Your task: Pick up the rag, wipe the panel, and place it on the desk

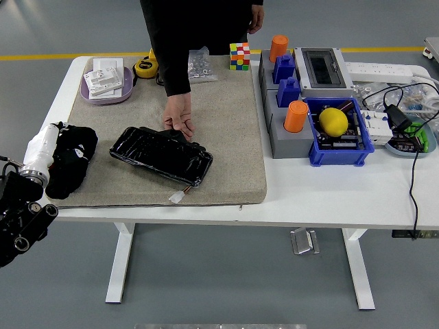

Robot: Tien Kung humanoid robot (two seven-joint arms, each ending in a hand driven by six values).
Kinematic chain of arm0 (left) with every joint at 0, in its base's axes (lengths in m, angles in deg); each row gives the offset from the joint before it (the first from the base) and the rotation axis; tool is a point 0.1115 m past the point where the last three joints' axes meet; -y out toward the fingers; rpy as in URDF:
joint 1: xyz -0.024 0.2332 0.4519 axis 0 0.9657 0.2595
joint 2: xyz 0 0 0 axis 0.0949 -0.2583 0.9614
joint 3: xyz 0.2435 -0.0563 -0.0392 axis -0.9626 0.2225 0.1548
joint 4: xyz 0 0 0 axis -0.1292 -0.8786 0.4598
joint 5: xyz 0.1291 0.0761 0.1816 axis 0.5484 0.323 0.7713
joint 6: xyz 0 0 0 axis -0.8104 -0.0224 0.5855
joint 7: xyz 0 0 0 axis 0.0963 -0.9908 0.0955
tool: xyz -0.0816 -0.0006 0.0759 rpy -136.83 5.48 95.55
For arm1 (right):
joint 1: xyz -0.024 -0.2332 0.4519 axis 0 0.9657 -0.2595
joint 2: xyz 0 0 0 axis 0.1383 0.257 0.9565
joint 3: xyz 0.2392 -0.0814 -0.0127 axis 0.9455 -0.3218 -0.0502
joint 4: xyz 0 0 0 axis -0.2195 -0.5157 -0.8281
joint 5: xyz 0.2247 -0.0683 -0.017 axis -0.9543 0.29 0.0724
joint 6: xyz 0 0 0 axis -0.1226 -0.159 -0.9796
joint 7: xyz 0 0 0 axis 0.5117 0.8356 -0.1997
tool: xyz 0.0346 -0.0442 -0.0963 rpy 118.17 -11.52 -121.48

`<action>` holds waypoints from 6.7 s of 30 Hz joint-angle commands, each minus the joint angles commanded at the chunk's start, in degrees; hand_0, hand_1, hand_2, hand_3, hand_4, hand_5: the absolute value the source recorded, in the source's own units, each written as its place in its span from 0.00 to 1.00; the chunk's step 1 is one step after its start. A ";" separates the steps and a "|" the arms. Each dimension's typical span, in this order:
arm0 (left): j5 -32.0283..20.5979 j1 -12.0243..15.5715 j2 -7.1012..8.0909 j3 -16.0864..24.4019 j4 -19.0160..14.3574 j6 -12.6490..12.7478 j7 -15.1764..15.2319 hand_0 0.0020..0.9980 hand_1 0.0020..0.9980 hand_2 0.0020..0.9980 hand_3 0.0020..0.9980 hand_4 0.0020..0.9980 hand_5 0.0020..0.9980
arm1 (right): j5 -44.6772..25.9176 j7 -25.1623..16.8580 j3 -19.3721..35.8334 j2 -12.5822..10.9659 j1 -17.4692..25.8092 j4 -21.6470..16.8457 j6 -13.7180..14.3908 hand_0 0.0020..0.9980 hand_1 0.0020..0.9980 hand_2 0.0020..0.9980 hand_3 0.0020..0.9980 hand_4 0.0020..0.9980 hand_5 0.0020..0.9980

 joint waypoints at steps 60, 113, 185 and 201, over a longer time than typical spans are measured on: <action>4.39 -3.35 -1.23 -15.07 -16.45 0.16 -3.82 0.28 0.37 0.45 0.25 0.10 0.00 | 0.30 0.60 -0.10 -0.50 0.09 0.00 -0.32 0.72 0.63 0.67 0.59 0.98 0.56; 5.47 -7.58 -0.62 -28.98 -24.18 -1.21 -4.24 0.25 0.35 0.45 0.28 0.14 0.00 | 1.31 1.83 1.31 -1.83 -0.67 0.00 -0.85 0.72 0.63 0.67 0.58 0.98 0.55; 11.74 -5.36 3.33 -16.38 -12.20 2.27 -7.82 0.23 0.32 0.46 0.30 0.18 0.00 | 1.65 1.99 1.99 -1.32 -0.40 0.00 -0.74 0.72 0.63 0.67 0.58 0.98 0.55; 10.86 -6.01 2.47 -21.03 -15.93 1.48 -8.66 0.23 0.32 0.46 0.30 0.18 0.00 | 1.75 2.09 2.08 -1.43 -0.54 0.00 -0.75 0.72 0.63 0.67 0.59 0.98 0.55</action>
